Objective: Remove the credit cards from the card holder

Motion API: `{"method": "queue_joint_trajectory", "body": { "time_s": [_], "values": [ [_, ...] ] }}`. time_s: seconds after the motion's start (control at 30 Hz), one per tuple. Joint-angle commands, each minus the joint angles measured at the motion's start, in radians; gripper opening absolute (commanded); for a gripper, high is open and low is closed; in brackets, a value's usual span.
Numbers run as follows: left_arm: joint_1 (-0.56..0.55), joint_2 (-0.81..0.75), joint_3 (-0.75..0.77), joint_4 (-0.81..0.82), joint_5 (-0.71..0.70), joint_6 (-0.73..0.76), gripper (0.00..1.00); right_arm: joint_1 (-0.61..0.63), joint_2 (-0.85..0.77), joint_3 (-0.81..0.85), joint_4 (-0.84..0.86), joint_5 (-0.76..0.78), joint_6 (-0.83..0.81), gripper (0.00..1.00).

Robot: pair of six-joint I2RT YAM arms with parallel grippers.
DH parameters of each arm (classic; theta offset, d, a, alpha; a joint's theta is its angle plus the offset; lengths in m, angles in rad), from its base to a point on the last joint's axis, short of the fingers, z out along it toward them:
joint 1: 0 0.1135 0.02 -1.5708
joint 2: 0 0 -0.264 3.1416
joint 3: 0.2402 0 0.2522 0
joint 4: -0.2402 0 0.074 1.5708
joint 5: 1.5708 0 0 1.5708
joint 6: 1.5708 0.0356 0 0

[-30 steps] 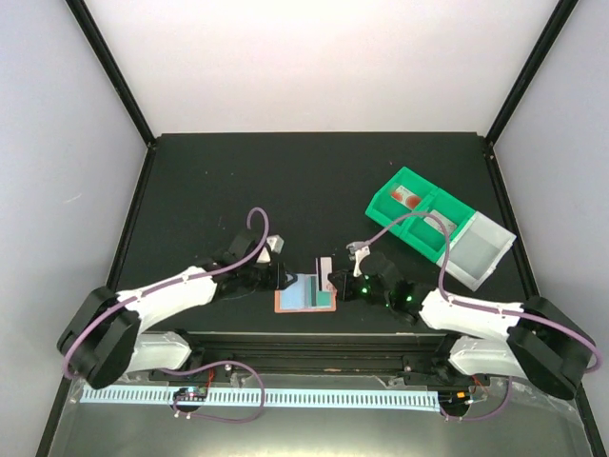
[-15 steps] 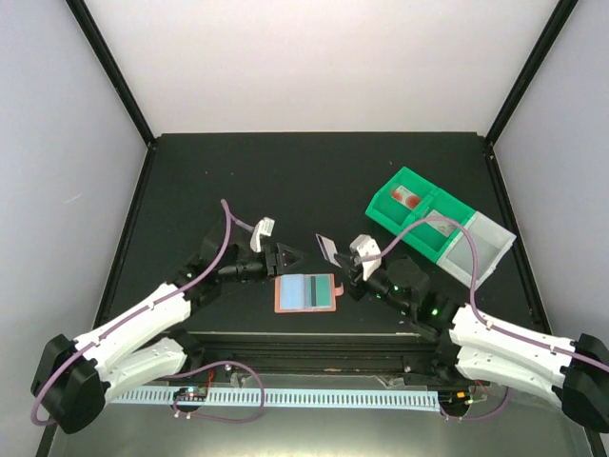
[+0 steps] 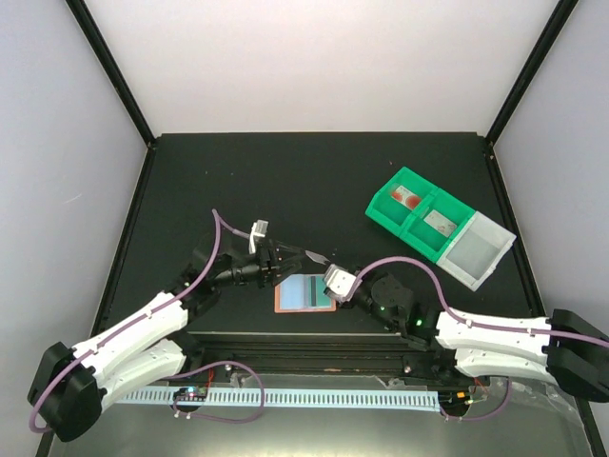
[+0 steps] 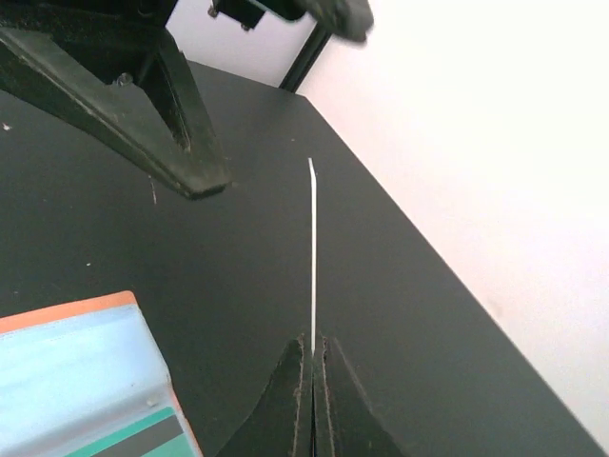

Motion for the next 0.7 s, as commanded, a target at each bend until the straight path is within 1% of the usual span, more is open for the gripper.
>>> {"method": "queue_joint_trajectory", "body": {
  "time_s": [0.0,0.1,0.33,0.37,0.4,0.47,0.53,0.6,0.67],
  "values": [
    [0.007,0.017,-0.023,0.062,0.031,-0.072,0.59,0.047,0.020,0.022,0.126,0.108,-0.129,0.01],
    [0.006,0.030,-0.049,0.110,0.036,-0.106,0.55,0.080,0.040,0.016,0.153,0.144,-0.168,0.01],
    [0.005,0.039,-0.068,0.138,0.039,-0.109,0.55,0.140,0.101,0.003,0.204,0.225,-0.260,0.01],
    [0.004,0.039,-0.073,0.139,0.038,-0.108,0.54,0.149,0.108,0.003,0.214,0.237,-0.273,0.01],
    [0.004,0.039,-0.077,0.143,0.037,-0.109,0.52,0.159,0.116,0.002,0.227,0.248,-0.287,0.01],
    [0.005,0.046,-0.091,0.150,0.041,-0.116,0.44,0.174,0.129,0.002,0.243,0.260,-0.304,0.01],
    [0.004,0.054,-0.099,0.162,0.050,-0.121,0.32,0.181,0.142,0.006,0.245,0.269,-0.303,0.01],
    [0.005,0.057,-0.102,0.170,0.053,-0.119,0.16,0.184,0.149,0.009,0.239,0.275,-0.279,0.02],
    [0.006,0.056,-0.106,0.172,0.051,-0.111,0.03,0.184,0.137,0.009,0.211,0.271,-0.231,0.08]
  ]
}}
